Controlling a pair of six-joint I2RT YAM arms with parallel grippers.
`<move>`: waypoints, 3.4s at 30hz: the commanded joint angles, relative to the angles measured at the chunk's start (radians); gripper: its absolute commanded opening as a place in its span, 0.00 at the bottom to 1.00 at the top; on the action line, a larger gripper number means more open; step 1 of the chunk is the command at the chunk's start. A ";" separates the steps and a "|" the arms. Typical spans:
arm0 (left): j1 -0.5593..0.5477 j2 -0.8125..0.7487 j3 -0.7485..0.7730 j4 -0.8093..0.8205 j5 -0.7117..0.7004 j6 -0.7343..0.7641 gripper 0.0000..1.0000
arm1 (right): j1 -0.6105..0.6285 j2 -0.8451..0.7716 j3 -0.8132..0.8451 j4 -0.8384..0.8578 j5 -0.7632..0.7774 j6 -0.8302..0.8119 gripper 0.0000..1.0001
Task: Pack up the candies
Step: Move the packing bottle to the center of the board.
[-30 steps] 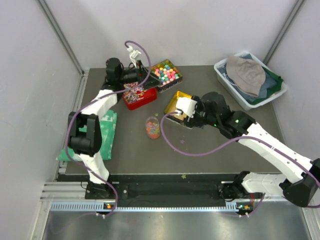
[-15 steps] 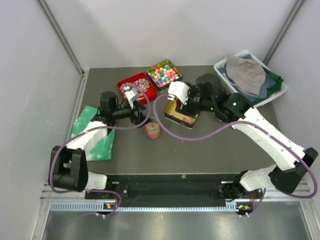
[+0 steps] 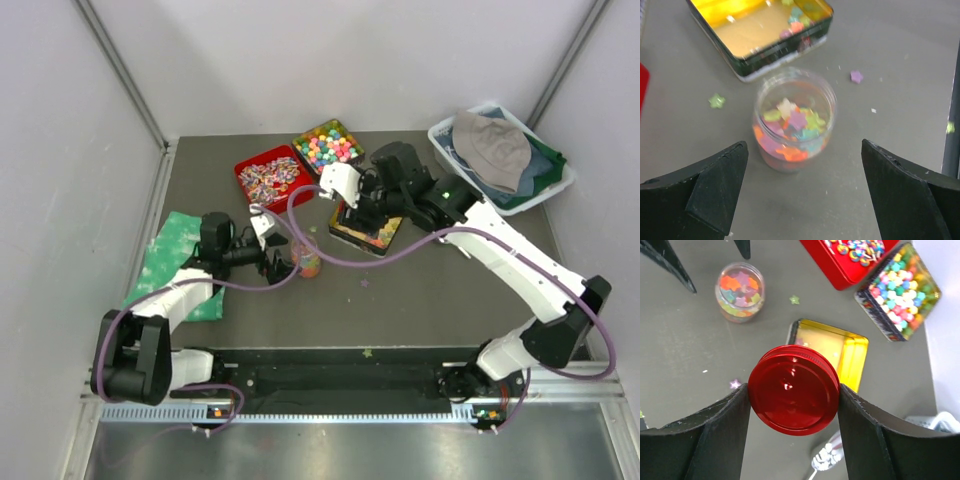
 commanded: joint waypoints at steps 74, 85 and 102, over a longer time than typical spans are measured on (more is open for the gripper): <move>-0.507 0.556 0.043 0.915 -0.093 -0.310 0.99 | -0.123 -0.045 -0.071 -0.211 -0.191 -0.036 0.55; -0.505 0.504 -0.029 0.970 -0.076 -0.297 0.99 | -0.116 -0.022 -0.066 -0.287 -0.249 -0.077 0.54; -0.507 0.662 -0.152 1.304 -0.194 -0.300 0.99 | -0.057 0.088 -0.103 -0.255 -0.315 -0.083 0.54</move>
